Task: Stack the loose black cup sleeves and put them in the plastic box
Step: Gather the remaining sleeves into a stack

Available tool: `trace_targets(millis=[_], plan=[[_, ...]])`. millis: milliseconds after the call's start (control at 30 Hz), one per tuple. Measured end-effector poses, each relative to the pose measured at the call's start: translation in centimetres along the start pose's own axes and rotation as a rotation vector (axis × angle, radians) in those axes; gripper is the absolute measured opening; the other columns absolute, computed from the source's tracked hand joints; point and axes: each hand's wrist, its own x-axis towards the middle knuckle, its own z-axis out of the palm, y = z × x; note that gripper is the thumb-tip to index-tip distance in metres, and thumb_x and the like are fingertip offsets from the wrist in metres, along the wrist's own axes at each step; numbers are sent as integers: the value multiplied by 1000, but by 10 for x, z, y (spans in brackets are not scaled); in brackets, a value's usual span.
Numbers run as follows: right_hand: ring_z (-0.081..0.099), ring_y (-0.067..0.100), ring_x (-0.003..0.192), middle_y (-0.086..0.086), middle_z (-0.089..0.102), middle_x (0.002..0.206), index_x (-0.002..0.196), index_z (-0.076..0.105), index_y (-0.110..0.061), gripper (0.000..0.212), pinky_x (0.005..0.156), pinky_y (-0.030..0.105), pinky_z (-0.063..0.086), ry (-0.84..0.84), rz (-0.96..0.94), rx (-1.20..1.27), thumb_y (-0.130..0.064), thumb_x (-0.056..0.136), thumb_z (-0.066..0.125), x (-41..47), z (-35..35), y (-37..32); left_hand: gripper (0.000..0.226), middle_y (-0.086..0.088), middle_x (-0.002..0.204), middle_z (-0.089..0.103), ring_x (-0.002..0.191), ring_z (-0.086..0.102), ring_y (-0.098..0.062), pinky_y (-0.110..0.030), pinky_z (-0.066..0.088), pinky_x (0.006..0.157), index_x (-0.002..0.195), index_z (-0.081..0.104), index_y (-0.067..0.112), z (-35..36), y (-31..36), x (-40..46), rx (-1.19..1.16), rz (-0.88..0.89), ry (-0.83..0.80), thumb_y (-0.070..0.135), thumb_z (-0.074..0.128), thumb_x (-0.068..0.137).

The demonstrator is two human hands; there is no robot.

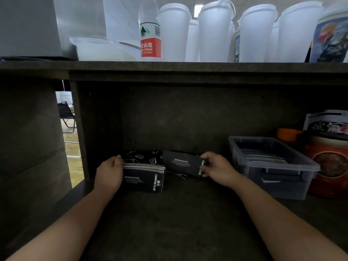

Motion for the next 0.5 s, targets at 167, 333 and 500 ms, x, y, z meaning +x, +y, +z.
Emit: trace_targets(millis=[167,333,500], plan=[[66,8,87,5,67,96,109,66,-7,19,76,18,56,-165,-5,247,-2,96,54,-11,43,-20,41,-1,98,66,95,60,-18,-36,45,84,99,70,18,0,6,-6,-71,-17,-37,31,32,104],[64,3,98,-2,67,108,119,63,-15,31,83,17,53,-247,1,433,-4,102,38,-13,83,-31,40,4,104,70,102,62,-17,-41,47,97,107,72,24,-4,5,-7,-210,-89,-96,41,36,102],[68,3,78,2,69,94,120,62,-12,29,75,18,55,-197,14,365,-6,103,39,-10,73,-25,42,-3,95,70,94,64,-19,-39,49,88,97,69,19,-3,14,-11,-222,-93,-178,47,38,100]])
